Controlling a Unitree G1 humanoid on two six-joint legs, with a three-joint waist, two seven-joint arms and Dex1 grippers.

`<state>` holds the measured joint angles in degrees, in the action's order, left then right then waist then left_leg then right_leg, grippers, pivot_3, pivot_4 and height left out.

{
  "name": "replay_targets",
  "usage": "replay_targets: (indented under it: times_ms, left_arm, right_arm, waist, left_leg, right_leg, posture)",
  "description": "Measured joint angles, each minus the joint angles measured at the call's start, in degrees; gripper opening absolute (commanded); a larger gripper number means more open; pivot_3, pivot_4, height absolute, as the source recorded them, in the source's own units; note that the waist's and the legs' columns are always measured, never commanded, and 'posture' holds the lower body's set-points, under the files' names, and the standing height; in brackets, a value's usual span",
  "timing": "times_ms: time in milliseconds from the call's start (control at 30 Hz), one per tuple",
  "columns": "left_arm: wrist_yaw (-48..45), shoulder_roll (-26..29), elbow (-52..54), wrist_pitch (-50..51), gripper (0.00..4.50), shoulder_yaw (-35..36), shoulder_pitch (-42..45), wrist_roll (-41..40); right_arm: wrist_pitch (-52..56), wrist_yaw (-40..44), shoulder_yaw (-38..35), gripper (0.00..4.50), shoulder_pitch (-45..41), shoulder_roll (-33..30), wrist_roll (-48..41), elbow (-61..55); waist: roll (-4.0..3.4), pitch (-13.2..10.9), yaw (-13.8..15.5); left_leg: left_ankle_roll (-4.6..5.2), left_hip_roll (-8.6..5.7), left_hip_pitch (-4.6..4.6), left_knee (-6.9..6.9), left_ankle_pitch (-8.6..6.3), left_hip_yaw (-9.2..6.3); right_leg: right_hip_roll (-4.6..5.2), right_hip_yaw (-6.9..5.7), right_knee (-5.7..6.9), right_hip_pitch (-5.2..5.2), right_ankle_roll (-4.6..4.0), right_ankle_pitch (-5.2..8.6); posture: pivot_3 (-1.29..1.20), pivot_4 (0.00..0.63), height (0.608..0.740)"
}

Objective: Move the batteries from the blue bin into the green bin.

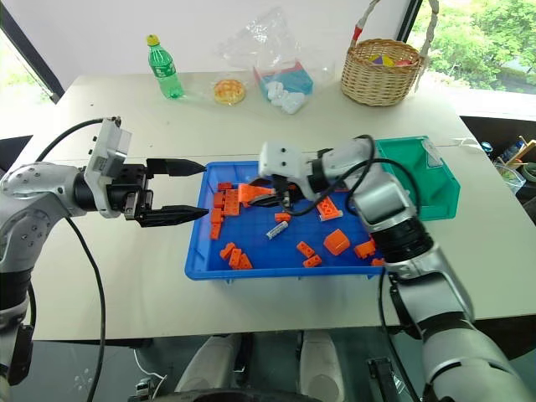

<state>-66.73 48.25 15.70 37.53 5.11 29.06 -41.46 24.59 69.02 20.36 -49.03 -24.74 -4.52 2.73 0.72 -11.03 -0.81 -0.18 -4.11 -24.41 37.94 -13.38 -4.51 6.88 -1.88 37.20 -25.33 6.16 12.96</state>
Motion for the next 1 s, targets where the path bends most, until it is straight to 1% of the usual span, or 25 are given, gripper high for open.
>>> replay_targets:
  times_ms: [67,100,133,167,233,267,333,400,533,600,700,800,1000]
  left_arm:
    - [-0.3,0.0,0.0,-0.3,4.5,0.0,0.1,0.1]
    - [-0.3,0.0,0.0,-0.3,4.5,0.0,0.1,0.1]
    - [-0.4,0.0,0.0,-0.3,4.5,0.0,0.1,0.1]
    - [-0.4,0.0,0.0,-0.3,4.5,0.0,0.1,0.1]
    - [-0.3,0.2,0.2,-0.2,4.5,0.2,-0.1,0.1]
    - [-0.3,0.3,0.3,-0.2,4.5,0.2,-0.3,0.0]
    - [-0.2,0.4,0.8,-0.1,4.5,0.2,-0.7,-0.3]
    - [-0.2,0.5,1.5,0.1,4.5,0.2,-1.3,-0.4]
    - [0.2,0.8,1.6,0.6,4.5,0.4,-1.6,-0.5]
    - [0.4,0.8,1.7,0.7,4.5,0.4,-1.6,-0.5]
    - [0.4,0.8,1.8,0.7,4.5,0.4,-1.6,-0.5]
    - [0.4,0.6,1.8,0.6,4.5,0.3,-1.4,-0.5]
    - [0.3,0.5,1.8,0.5,4.5,0.3,-1.3,-0.5]
  right_arm:
    - [0.0,-2.4,2.3,1.2,-0.2,3.9,1.3,2.4]
    - [0.0,-3.6,3.1,2.18,-0.4,5.4,1.9,4.1]
    - [0.0,-5.0,3.9,2.6,-0.7,6.7,2.6,6.1]
    - [0.0,-5.8,4.2,3.2,-0.8,7.4,3.2,7.4]
    - [-0.1,-7.1,4.2,4.14,-1.2,7.7,3.9,9.1]
    - [-0.1,-7.4,4.2,4.46,-1.5,7.6,4.2,9.5]
    - [0.0,-7.1,4.0,4.46,-2.1,6.8,4.2,9.8]
    - [-0.1,-5.0,3.7,4.46,-2.6,4.2,3.7,9.0]
    - [-2.3,5.3,2.0,4.46,-2.0,-5.7,-0.1,3.6]
    - [-3.9,9.2,1.3,4.46,-1.0,-9.0,-1.5,1.8]
    - [-7.5,13.4,1.6,4.46,2.3,-12.3,-1.7,1.4]
    - [-11.7,14.3,2.5,4.46,3.6,-12.4,-0.7,3.5]
    - [-18.8,11.5,3.7,4.46,3.6,-9.3,2.6,9.2]
  waist:
    - [0.0,0.0,0.0]
    - [0.0,0.0,0.0]
    - [0.0,0.0,0.0]
    - [0.0,0.0,0.1]
    - [0.0,0.0,0.1]
    - [0.0,0.0,0.0]
    - [0.0,0.0,-0.1]
    - [0.0,0.0,-0.1]
    - [0.02,0.0,0.1]
    - [0.02,0.0,0.0]
    - [0.02,0.0,-0.3]
    - [0.02,0.0,-0.4]
    - [0.02,0.0,-0.1]
  left_leg:
    - [-0.01,-0.01,0.0,0.01,0.01,0.0]
    - [-0.01,-0.02,0.0,0.0,0.01,0.0]
    - [-0.01,-0.03,0.0,0.01,0.01,0.0]
    - [-0.02,-0.03,0.0,0.01,0.01,0.0]
    - [-0.02,-0.04,-0.01,0.01,0.01,0.0]
    - [-0.02,-0.04,0.0,0.01,0.01,0.0]
    - [-0.01,-0.02,0.0,0.0,0.01,0.0]
    - [-0.01,-0.02,0.0,0.0,0.01,0.0]
    - [0.01,-0.03,0.0,0.02,0.0,0.0]
    - [0.02,-0.01,0.02,0.01,0.0,0.0]
    - [0.02,0.03,0.03,-0.01,-0.01,0.02]
    - [0.02,0.03,0.03,-0.01,-0.01,0.05]
    - [0.01,0.01,0.02,0.01,0.0,0.03]
  right_leg:
    - [0.0,0.0,0.0,0.0,0.0,0.0]
    - [0.0,0.0,0.0,0.01,0.0,0.0]
    - [0.0,0.0,0.0,0.01,0.0,-0.01]
    - [0.0,0.0,0.0,0.01,0.0,-0.01]
    - [0.0,0.0,0.0,0.01,0.0,-0.01]
    - [0.0,0.0,0.0,0.0,0.0,-0.01]
    - [-0.01,0.0,0.01,-0.01,0.0,-0.01]
    - [-0.01,-0.01,0.01,-0.01,0.0,-0.01]
    - [-0.01,-0.04,-0.04,0.07,0.01,0.0]
    - [-0.01,-0.05,-0.04,0.08,0.02,0.0]
    - [-0.03,-0.05,-0.02,0.06,0.01,0.0]
    - [-0.02,-0.02,-0.01,0.03,0.01,0.0]
    - [-0.01,-0.02,-0.02,0.04,0.01,0.0]
  posture:
    - [0.0,0.15,0.693]
    - [0.0,0.15,0.693]
    - [0.0,0.15,0.693]
    - [0.0,0.15,0.693]
    - [0.0,0.15,0.693]
    - [0.0,0.15,0.693]
    - [0.0,0.15,0.693]
    - [0.0,0.15,0.693]
    - [0.0,0.15,0.693]
    - [0.0,0.15,0.693]
    - [0.0,0.15,0.693]
    - [0.0,0.15,0.693]
    - [0.0,0.15,0.693]
